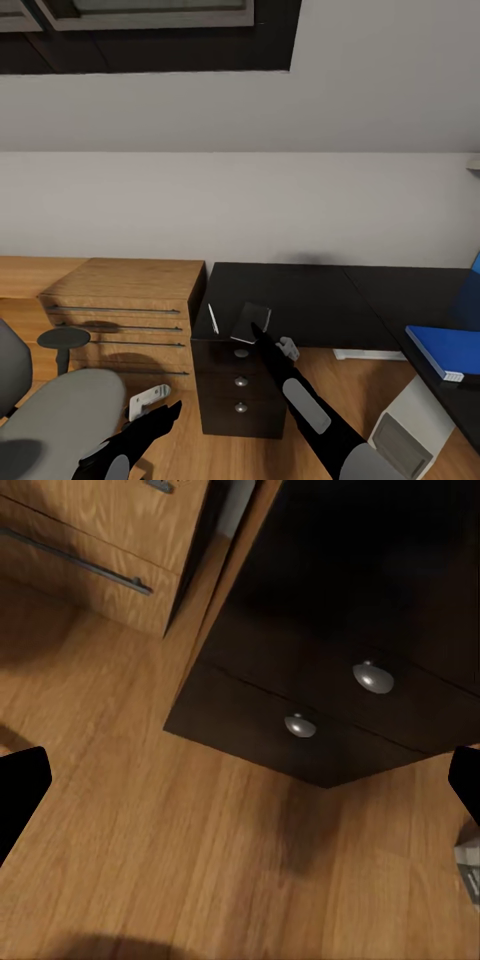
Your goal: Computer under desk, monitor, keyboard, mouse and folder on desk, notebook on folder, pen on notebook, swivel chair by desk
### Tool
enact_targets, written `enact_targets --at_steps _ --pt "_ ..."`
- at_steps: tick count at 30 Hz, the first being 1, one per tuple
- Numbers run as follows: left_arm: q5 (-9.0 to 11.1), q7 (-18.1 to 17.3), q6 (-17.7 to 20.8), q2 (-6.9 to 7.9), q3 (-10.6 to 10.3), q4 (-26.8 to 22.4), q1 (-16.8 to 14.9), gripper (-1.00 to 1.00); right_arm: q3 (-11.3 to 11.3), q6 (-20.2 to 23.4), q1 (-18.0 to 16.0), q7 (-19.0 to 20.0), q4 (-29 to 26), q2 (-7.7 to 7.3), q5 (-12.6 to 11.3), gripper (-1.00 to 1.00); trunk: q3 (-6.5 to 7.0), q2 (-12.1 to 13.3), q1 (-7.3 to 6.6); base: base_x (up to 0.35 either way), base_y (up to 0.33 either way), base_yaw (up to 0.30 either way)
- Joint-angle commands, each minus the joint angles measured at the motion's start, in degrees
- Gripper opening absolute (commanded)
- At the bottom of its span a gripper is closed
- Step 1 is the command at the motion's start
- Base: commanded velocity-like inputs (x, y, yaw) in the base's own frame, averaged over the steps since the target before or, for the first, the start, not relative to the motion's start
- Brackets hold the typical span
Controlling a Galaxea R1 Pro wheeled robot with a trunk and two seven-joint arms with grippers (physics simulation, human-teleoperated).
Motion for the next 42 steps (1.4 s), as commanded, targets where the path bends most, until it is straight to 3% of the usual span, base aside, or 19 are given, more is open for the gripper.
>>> enact_targets --at_steps 1,17,22,23,28,29,35,39,42 --pt "0.6 0.5 0.1 0.0 0.0 -0.1 0.0 1.0 0.2 -0.4 -0.1 0.3 0.1 -0.02 -0.6 1.0 0.14 0.4 -0.23 0.0 0.0 0.0" --pt "0.7 0.7 0.2 0.01 0.0 0.2 0.0 1.0 0.5 -2.2 0.0 0.3 -0.5 0.03 -0.4 1.0 3.01 6.8 -3.74 0.0 0.0 0.0" --pt "0.7 0.8 0.2 -0.04 0.0 1.4 0.0 1.0 2.7 -5.6 0.8 -1.3 -4.1 0.22 2.3 1.0 3.91 8.8 -4.84 0.0 0.0 0.0" --pt "0.6 0.9 0.2 -0.07 0.0 1.9 0.0 1.0 5.3 -8.6 1.5 -7.5 -7.7 0.42 6.3 1.0 4.09 9.2 -5.06 0.0 0.0 0.0" --pt "0.5 0.9 0.2 -0.08 0.0 2.1 0.0 1.0 8.5 -9.9 1.7 -18.1 -12.1 0.69 11.6 1.0 4.99 11.2 -6.16 0.0 0.0 0.0" --pt "0.5 0.9 0.2 -0.08 0.0 2.1 0.0 1.0 9.3 -10.1 1.7 -24.5 -14.2 1.0 14.3 1.0 5.17 11.6 -6.38 0.0 0.0 0.0" --pt "0.5 1.0 0.2 -0.09 -0.1 2.1 0.0 1.0 9.6 -8.8 1.1 -33.9 -16.0 1.64 18.7 1.0 6.24 14.0 -7.69 0.0 0.0 0.0" --pt "-1.2 1.2 0.1 -0.19 -0.3 2.1 0.0 1.0 8.9 5.2 -2.5 -43.2 -14.2 1.5 23.0 1.0 6.24 14.0 -7.69 0.0 0.0 0.0" --pt "-2.0 1.2 0.1 -0.22 -0.3 2.1 0.0 1.0 8.6 9.9 -3.8 -45.9 -12.4 1.35 24.3 1.0 6.24 14.0 -7.69 0.0 0.0 0.0"
